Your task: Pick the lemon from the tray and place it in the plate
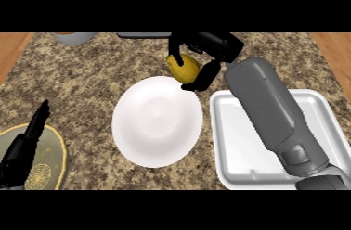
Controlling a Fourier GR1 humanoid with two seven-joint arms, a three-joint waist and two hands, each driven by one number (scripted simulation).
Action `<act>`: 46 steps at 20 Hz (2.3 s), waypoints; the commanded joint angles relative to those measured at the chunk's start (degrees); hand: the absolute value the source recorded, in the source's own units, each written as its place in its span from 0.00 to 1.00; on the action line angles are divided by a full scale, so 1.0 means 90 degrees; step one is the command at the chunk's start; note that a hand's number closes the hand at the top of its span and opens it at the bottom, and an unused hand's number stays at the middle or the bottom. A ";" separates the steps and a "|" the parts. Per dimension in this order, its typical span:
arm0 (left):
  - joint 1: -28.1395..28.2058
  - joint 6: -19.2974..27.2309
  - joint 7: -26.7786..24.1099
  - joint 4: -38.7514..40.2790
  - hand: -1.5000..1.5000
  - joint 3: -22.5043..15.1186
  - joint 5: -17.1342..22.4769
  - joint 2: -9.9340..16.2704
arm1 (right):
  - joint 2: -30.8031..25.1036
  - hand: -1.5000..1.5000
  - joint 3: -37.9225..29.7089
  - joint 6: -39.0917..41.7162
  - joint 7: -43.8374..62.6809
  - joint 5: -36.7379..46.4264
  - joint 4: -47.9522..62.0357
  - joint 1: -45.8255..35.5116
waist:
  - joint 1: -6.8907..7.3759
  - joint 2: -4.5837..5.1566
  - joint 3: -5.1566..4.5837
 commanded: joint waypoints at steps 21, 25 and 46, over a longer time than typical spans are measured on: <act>-0.0352 -0.0116 0.0208 0.0078 0.50 -0.0151 -0.0310 -0.0235 | 0.0678 0.00 0.3628 -0.1811 0.2403 -0.2702 0.0956 0.0121 | 0.0327 0.0101 -0.0022; -0.0202 -0.0228 0.0167 0.0154 0.50 -0.0047 -0.0172 -0.0221 | 0.0678 0.00 0.3247 -0.2024 0.2194 -0.3203 0.0464 0.0510 | 0.0215 0.0077 -0.0021; -0.0487 -0.0242 0.0158 0.0140 0.50 -0.0042 -0.0276 -0.0250 | -0.1023 0.00 0.0163 0.0271 -0.0594 -0.4976 0.3491 -0.0326 | 0.0425 0.0231 -0.0011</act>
